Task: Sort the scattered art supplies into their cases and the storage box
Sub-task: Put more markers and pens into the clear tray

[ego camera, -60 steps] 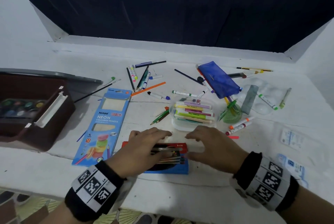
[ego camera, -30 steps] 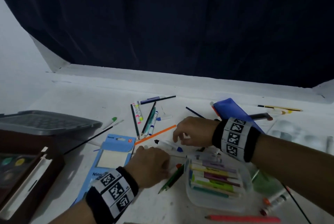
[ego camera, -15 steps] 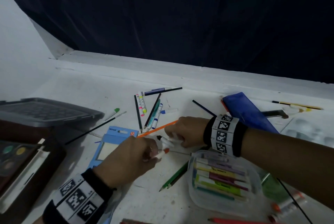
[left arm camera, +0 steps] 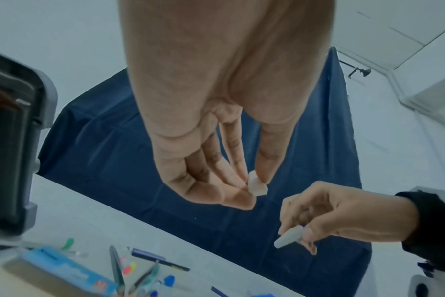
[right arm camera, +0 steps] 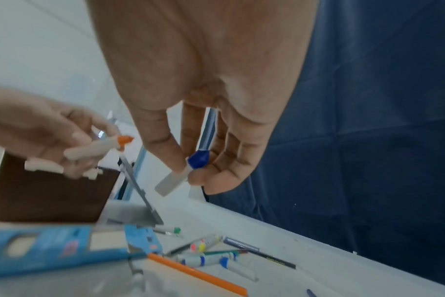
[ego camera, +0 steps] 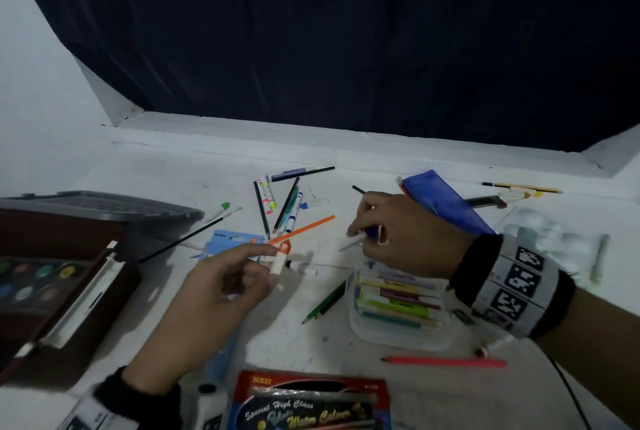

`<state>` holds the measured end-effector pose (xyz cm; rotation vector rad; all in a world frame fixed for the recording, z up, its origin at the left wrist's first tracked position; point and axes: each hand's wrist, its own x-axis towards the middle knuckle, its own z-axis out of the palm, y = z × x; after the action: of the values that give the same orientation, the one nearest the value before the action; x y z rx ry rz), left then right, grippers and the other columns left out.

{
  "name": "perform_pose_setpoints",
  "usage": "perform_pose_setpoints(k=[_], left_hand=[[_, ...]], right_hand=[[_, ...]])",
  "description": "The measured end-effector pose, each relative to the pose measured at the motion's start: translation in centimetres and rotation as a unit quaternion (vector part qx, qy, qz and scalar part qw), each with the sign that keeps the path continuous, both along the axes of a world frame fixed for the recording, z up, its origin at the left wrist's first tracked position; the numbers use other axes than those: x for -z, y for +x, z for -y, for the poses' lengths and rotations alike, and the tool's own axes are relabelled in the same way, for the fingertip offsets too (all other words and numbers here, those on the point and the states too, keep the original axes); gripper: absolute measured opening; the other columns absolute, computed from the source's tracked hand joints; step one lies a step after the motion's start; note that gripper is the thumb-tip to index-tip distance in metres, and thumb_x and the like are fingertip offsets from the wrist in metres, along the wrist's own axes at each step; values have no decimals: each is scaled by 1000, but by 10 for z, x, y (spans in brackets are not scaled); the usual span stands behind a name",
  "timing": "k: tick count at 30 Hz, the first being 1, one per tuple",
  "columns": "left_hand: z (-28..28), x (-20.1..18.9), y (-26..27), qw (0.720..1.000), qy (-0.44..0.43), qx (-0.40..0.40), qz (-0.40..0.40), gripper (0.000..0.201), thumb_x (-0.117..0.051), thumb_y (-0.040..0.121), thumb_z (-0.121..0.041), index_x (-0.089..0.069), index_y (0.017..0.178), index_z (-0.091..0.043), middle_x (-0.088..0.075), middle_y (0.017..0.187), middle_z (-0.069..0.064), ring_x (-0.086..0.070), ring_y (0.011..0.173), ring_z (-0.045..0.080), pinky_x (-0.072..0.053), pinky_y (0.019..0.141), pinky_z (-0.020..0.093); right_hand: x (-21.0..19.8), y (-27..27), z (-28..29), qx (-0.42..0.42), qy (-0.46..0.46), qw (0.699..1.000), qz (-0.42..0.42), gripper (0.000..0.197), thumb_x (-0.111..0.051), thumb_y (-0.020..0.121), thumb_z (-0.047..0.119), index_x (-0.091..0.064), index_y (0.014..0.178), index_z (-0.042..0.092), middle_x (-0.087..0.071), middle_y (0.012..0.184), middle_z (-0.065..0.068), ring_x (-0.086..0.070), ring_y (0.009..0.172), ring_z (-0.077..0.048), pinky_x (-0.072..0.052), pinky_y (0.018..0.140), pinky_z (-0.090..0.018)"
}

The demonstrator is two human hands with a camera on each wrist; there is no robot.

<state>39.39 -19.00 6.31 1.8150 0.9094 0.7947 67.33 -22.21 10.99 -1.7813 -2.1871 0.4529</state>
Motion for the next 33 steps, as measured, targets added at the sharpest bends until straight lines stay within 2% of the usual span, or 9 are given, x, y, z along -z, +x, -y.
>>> perform_pose_setpoints(k=[2,4,11,18,22,25,28,31,33], left_hand=[[19,5,2,1000,-17,22,-15,33,-73,86,-13,-73,107,-38,-74,79,3,-70,78,20,-58,85,37],[37,11,4,998,-26,52,-32,38,-73,86,-13,-72,109,-43,-75,81,3,-71,79,22,-58,84,41],[87,43,24,986,-30,127,-100,48,-71,91,-16,-60,127,-47,-66,86,-8,-64,72,12,-53,73,25],[125,51,48,971,28,163,-173,43,-71,88,-20,-62,124,-41,-66,88,-11,-62,77,5,-46,68,10],[142,47,70,958,92,164,-215,22,-68,85,-25,-67,107,-26,-62,86,-7,-56,79,9,-45,68,19],[146,48,83,946,121,160,-257,19,-68,81,-29,-65,99,-24,-56,85,-8,-50,78,9,-39,69,16],[150,53,95,931,145,148,-300,19,-68,84,-35,-66,95,-19,-52,85,-7,-45,77,8,-32,66,19],[153,57,102,922,157,129,-330,20,-66,88,-40,-66,90,-20,-49,83,-8,-45,77,11,-30,68,22],[153,59,105,918,160,118,-343,20,-67,87,-39,-67,89,-19,-54,82,-6,-49,76,13,-32,67,23]], right_hand=[[3,-4,30,21,39,997,-56,23,-67,81,9,-76,100,19,-58,93,9,-56,79,-6,-45,73,-20],[9,-9,60,43,73,990,-109,22,-70,75,2,-78,90,17,-62,88,9,-59,77,-8,-49,70,-20],[52,-10,139,148,37,958,-244,24,-72,77,3,-73,88,24,-68,82,8,-66,73,-7,-57,71,-31],[80,-1,177,151,-97,959,-219,18,-63,89,12,-68,87,29,-66,92,8,-69,77,-8,-54,69,-24],[90,1,180,141,-138,956,-219,13,-63,87,14,-64,94,25,-62,93,4,-66,76,-16,-54,72,-31],[94,3,181,126,-165,958,-199,14,-61,89,14,-61,100,23,-61,97,3,-58,74,-9,-46,65,-15],[98,6,181,115,-173,960,-187,16,-59,90,14,-59,105,20,-60,100,2,-52,72,-5,-41,60,-11],[101,8,179,112,-174,957,-201,15,-59,90,13,-58,104,19,-56,89,6,-50,67,-4,-40,60,-11],[101,7,176,107,-177,956,-207,13,-59,90,13,-58,101,20,-57,82,5,-53,66,-7,-43,62,-18]])
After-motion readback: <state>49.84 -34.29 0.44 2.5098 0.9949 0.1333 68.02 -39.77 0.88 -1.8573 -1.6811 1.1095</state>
